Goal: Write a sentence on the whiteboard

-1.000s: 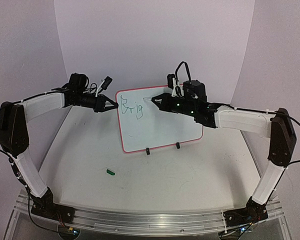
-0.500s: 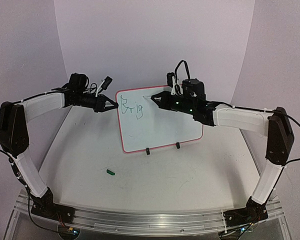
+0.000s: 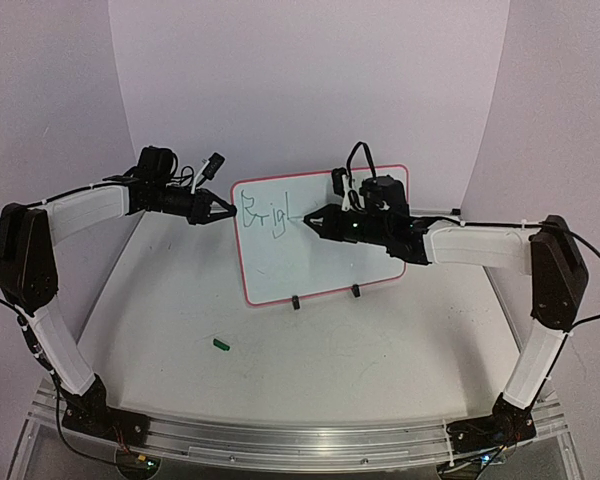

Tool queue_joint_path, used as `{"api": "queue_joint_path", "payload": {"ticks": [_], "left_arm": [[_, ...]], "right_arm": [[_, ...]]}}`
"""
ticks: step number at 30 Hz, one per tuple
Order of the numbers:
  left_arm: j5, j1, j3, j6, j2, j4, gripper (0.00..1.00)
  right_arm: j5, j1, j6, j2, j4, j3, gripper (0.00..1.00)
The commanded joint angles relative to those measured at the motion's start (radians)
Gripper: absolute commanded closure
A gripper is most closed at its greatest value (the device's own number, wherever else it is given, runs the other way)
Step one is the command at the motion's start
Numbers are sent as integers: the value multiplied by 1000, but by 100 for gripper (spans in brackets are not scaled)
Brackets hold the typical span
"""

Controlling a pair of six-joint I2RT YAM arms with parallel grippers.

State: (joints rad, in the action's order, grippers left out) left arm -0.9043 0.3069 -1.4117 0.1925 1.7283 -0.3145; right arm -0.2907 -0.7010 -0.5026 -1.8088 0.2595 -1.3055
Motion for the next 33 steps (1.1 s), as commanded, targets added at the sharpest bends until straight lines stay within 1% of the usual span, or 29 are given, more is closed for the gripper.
{"api": "queue_joint_path", "payload": {"ticks": [1,9,16,33], "left_arm": [[-17,19,-18,18,-32,-37,100],[-15,19,-20,18,-31,-38,100],[-15,21,-20,19,-33,-39,100],[-17,21,-21,20,-32,-43,100]], "right_arm": [[19,8,-8,18,7,0,100],[30,7,-34,37,69,-19,100],[49,8,-34,39,82,-27,100],[106,8,-45,68,135,24,100]]}}
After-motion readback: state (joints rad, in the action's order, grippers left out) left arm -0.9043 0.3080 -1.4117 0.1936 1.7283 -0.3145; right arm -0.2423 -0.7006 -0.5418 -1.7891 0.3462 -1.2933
